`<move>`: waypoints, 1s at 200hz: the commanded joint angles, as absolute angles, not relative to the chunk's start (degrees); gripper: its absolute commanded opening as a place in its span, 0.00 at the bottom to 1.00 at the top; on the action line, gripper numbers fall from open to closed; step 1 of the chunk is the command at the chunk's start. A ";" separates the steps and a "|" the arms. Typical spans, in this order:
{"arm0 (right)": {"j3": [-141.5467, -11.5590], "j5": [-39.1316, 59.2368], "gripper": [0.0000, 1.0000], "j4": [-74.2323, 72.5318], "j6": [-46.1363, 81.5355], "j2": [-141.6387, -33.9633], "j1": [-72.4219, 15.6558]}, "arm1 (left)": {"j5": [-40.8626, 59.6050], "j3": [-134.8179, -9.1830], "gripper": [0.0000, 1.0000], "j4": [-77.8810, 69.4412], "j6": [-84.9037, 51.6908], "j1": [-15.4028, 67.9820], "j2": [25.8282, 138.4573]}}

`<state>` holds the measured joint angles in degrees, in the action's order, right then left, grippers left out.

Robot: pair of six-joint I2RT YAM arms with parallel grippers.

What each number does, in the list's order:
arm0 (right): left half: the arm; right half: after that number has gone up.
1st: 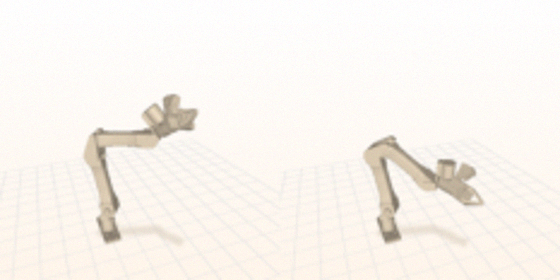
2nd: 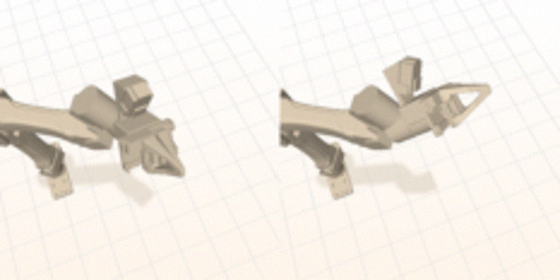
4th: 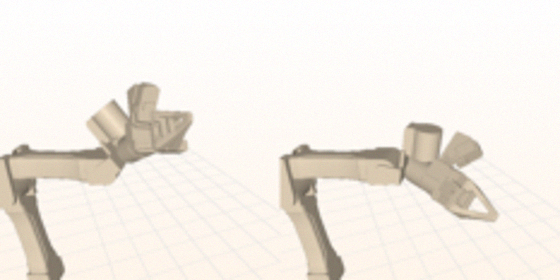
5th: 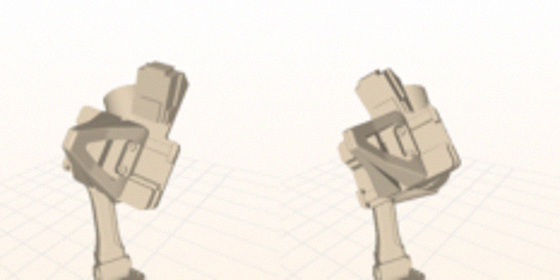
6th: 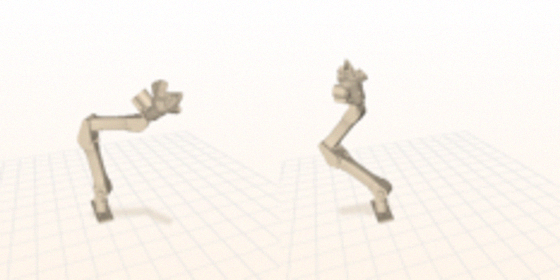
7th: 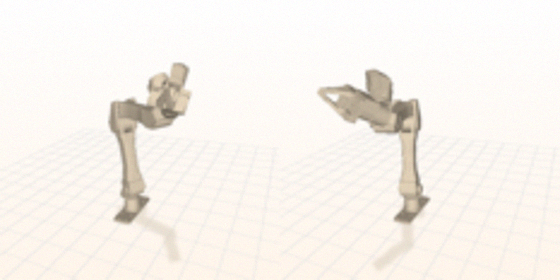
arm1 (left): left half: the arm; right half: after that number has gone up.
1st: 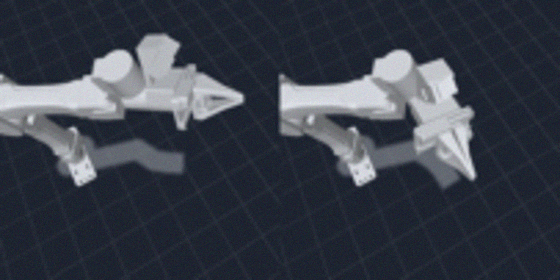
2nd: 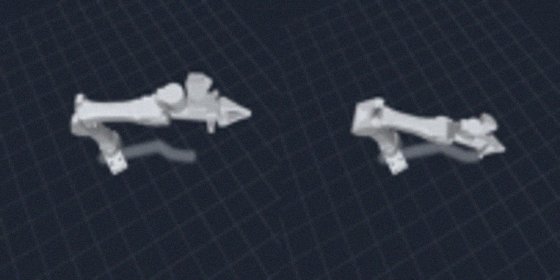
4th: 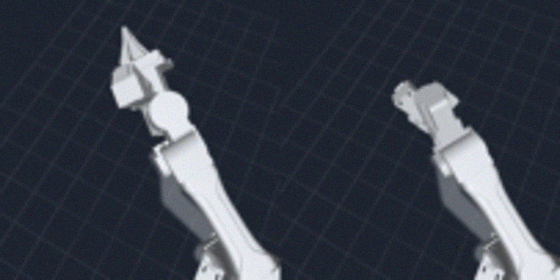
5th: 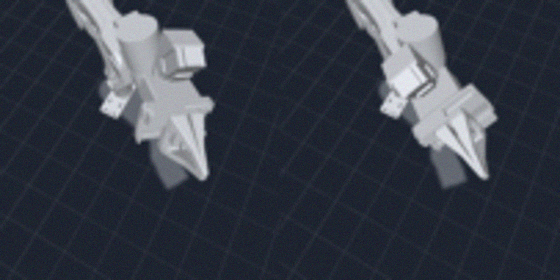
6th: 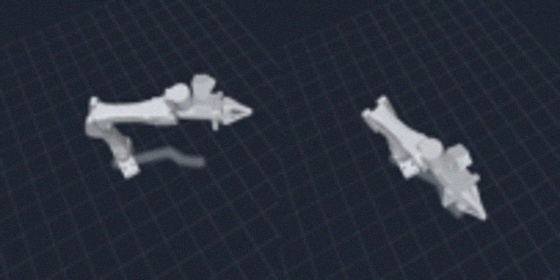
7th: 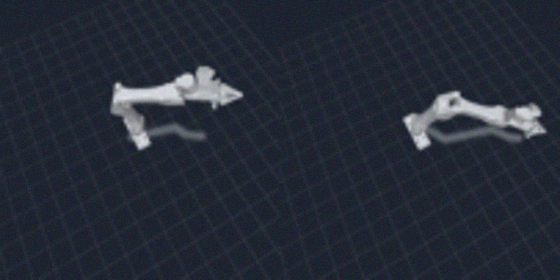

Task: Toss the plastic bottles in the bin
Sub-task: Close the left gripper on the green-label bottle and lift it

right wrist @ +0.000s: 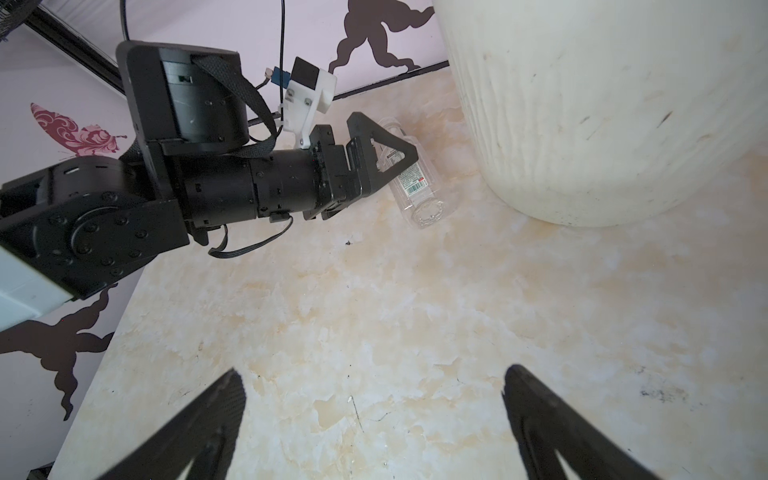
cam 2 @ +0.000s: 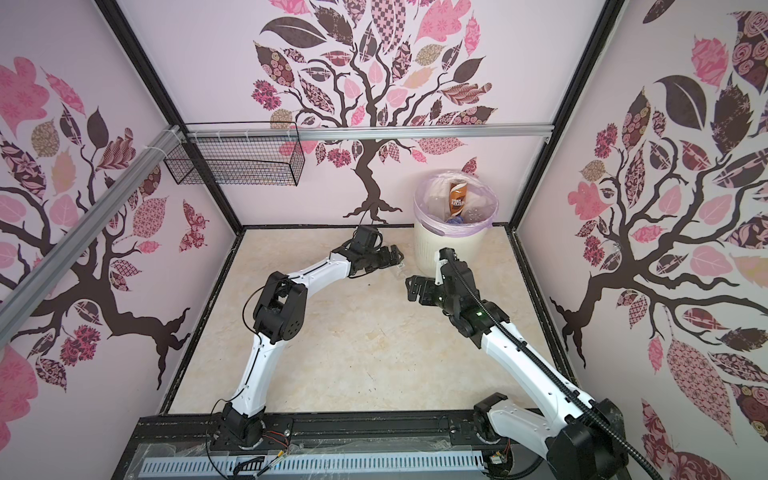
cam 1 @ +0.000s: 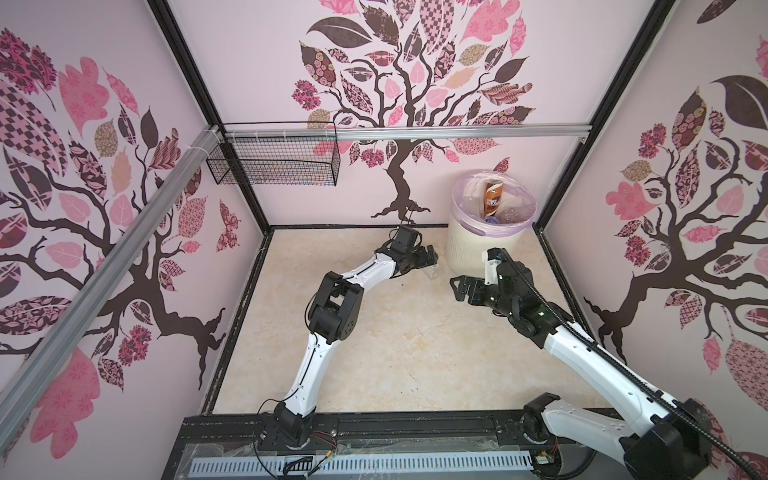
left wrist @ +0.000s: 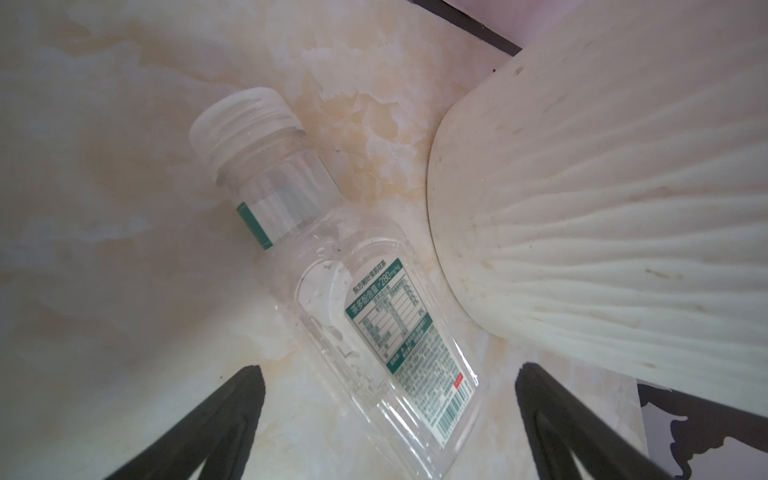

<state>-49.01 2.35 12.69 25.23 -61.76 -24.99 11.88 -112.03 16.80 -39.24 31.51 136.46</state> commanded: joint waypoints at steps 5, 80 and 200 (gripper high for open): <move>-50.39 1.51 1.00 13.80 24.10 -61.66 -25.13 | 10.26 -116.63 0.98 18.87 -40.06 31.64 138.06; -50.05 1.29 0.99 13.24 24.35 -61.02 -25.05 | 3.49 -121.52 0.98 27.36 -37.21 33.94 140.79; -48.94 0.88 0.99 13.09 24.41 -59.56 -24.87 | -6.93 -126.93 0.97 39.63 -32.42 35.36 143.06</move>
